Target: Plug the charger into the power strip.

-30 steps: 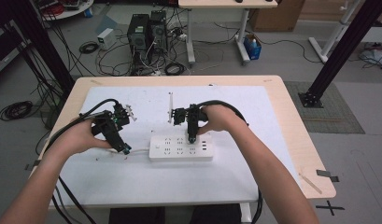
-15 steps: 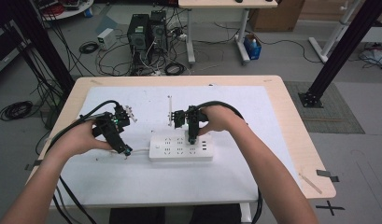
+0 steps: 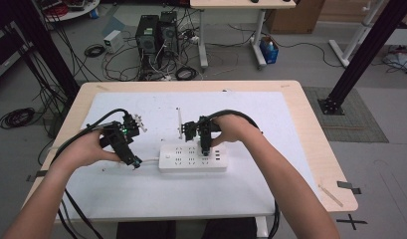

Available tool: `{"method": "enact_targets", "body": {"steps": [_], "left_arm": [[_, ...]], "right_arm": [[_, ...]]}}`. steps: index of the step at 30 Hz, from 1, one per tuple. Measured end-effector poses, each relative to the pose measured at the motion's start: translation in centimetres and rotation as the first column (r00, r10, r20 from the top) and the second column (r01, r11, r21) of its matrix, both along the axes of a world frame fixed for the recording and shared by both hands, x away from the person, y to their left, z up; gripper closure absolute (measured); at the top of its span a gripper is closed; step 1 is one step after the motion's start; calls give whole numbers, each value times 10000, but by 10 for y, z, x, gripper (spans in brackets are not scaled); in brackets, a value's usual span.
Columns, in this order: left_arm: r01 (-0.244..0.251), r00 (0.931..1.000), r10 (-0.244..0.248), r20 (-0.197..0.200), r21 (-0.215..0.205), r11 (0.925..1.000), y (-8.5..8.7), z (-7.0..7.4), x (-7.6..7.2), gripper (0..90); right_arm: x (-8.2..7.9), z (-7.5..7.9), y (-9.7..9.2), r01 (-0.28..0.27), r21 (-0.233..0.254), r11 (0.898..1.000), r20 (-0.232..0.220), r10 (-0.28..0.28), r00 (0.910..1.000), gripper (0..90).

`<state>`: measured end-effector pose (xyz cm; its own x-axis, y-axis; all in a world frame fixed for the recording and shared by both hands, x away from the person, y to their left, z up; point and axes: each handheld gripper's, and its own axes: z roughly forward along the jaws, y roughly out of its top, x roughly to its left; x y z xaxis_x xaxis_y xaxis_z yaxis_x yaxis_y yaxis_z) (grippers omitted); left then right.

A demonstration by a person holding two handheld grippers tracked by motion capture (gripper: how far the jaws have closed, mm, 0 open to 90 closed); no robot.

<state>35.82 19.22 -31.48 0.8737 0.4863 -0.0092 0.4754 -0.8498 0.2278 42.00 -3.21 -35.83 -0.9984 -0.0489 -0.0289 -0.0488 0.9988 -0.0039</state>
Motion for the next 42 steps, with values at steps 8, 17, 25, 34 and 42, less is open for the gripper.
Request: {"method": "enact_targets", "body": {"steps": [8,17,25,34,42], "left_arm": [[-67,10000,66,-69,-98,9999,1,-5,4,164],[-68,9999,66,-95,-179,9998,1,-8,5,164],[-233,9997,229,-122,-322,9992,6,-12,7,164],[-143,9996,147,244,-151,9998,-1,-4,11,164],[-317,9984,327,460,-221,9993,-3,1,24,164]], "right_arm": [[6,-1,-6,196,368,9991,-386,-182,9991,632],[3,-6,-4,54,427,9991,-138,-48,9999,632],[6,-8,-12,194,1078,9940,-444,-147,9989,618],[17,20,-48,3397,2137,9159,-1314,-3176,9391,225],[4,60,-121,6404,3369,6902,-1282,-6402,7574,224]]}}
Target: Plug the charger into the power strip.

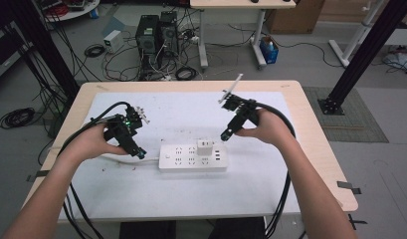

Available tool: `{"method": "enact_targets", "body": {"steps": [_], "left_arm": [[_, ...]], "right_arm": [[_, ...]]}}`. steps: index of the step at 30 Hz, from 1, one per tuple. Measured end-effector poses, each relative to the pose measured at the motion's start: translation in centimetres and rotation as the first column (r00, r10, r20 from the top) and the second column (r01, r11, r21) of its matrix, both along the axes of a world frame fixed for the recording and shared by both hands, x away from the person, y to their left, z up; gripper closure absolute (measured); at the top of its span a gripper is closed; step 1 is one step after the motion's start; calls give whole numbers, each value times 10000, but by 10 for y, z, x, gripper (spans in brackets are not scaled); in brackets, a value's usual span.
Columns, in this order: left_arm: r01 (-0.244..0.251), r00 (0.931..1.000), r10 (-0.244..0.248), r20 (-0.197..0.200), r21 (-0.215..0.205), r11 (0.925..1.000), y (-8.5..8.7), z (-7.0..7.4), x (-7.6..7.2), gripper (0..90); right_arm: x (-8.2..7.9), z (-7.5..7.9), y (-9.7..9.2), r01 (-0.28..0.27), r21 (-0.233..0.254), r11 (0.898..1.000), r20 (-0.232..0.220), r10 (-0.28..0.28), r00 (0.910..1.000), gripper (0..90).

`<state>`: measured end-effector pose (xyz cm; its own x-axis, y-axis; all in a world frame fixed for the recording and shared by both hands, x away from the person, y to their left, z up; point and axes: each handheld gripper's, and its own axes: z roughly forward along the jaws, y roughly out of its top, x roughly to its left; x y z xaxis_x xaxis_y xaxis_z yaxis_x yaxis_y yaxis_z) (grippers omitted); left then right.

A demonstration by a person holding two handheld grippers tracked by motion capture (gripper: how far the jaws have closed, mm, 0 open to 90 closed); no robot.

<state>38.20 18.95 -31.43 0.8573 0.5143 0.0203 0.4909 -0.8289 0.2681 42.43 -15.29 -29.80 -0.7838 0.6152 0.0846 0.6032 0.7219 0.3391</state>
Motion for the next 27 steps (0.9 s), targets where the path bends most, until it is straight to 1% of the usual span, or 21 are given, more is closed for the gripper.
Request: {"method": "enact_targets", "body": {"steps": [1,2,3,4,6,7,8,9,10,11,12,13,14,16,17,21,22,24,25,27], "left_arm": [[-100,9999,100,22,50,9999,0,-1,2,164],[-223,9997,222,74,65,9997,0,-3,4,164],[-277,9995,275,130,130,9995,-1,-3,6,164],[-385,9991,383,180,105,9992,-1,-4,7,164],[-491,9986,490,217,55,9988,-1,-4,11,163],[-521,9984,521,204,40,9986,-2,-4,12,164],[-518,9984,517,245,20,9987,-2,-4,13,164],[-517,9984,516,226,42,9987,-3,-4,14,164],[-495,9984,493,279,72,9987,-4,-4,14,164],[-544,9980,544,307,8,9985,-5,-4,14,164],[-498,9983,496,312,60,9987,-5,-3,14,164],[-492,9983,491,313,27,9988,-6,-3,15,164],[-506,9983,505,274,14,9987,-6,-3,15,164],[-491,9984,487,293,118,9987,-6,-3,15,164],[-553,9980,550,309,82,9984,-7,-3,15,164],[-517,9983,511,264,222,9984,-7,-3,13,164],[-542,9981,536,295,216,9983,-7,-3,13,164],[-619,9977,614,288,173,9979,-8,-3,12,164],[-509,9984,503,267,241,9984,-7,-2,12,164],[-574,9979,569,299,182,9982,-8,-3,12,164]], "right_arm": [[-2,2,-10,723,100,9973,51,-723,9974,224],[-4,4,-29,1874,273,9819,0,-1875,9823,224],[-4,4,-29,1874,273,9819,0,-1875,9823,224],[-5,5,-37,2350,330,9714,38,-2352,9719,224],[-7,6,-53,3045,393,9517,140,-3052,9522,224],[-7,5,-60,3291,445,9432,19,-3296,9441,224],[-8,5,-66,3410,457,9389,-48,-3412,9400,224],[-9,4,-70,3561,428,9335,4,-3564,9343,224],[-10,4,-74,3610,439,9316,31,-3614,9324,224],[-11,4,-77,3629,440,9308,42,-3634,9316,224],[-12,4,-80,3673,429,9291,51,-3679,9299,224],[-12,4,-83,3746,472,9260,19,-3751,9270,224],[-12,3,-85,3737,501,9262,-7,-3741,9274,224],[-12,3,-87,3848,458,9218,-65,-3850,9229,224],[-12,3,-88,3872,424,9210,-81,-3872,9220,224],[-11,3,-89,3829,399,9229,-73,-3829,9238,224],[-11,3,-89,3847,382,9223,-68,-3847,9230,224],[-10,3,-89,3801,354,9243,-94,-3800,9249,223],[-10,3,-89,3788,318,9249,-110,-3787,9255,223],[-9,3,-89,3785,261,9252,-52,-3785,9256,223]]}}
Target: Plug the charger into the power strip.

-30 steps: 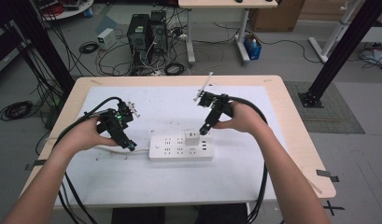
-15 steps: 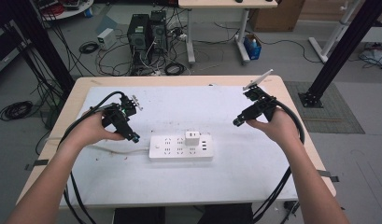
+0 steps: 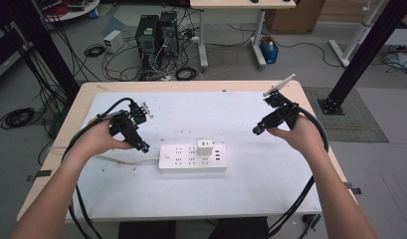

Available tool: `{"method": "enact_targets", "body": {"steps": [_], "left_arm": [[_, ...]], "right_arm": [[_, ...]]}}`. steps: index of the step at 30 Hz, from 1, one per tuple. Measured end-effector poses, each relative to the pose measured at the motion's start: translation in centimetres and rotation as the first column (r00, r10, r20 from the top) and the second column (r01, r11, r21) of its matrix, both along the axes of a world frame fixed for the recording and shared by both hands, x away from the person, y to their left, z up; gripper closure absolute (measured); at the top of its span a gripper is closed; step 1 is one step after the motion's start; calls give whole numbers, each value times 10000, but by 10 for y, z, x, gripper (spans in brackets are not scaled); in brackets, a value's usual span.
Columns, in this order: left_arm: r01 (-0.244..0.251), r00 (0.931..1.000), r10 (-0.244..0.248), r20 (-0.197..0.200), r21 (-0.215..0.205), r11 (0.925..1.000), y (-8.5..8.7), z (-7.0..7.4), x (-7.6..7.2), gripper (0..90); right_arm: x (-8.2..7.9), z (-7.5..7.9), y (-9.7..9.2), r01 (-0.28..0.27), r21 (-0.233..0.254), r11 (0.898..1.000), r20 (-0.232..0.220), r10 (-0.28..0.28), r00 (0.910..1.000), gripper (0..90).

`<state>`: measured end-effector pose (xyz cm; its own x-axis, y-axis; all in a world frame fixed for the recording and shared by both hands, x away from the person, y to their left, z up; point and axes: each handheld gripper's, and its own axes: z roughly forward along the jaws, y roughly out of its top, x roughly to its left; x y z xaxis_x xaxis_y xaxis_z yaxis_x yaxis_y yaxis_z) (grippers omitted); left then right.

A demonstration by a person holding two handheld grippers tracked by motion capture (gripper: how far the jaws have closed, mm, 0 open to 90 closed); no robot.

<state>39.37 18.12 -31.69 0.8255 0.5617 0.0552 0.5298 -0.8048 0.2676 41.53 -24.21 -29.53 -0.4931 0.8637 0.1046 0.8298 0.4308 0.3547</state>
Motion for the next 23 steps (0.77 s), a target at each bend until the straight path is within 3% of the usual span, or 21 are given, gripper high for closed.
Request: {"method": "enact_targets", "body": {"steps": [15,23], "left_arm": [[128,9999,-127,-31,45,9999,-2,2,0,164],[36,10000,-36,59,-46,10000,2,2,1,164]], "right_arm": [[-1,-1,1,16,-155,9999,-125,-18,9999,223],[-4,1,1,71,-263,9996,68,-69,10000,224]]}}
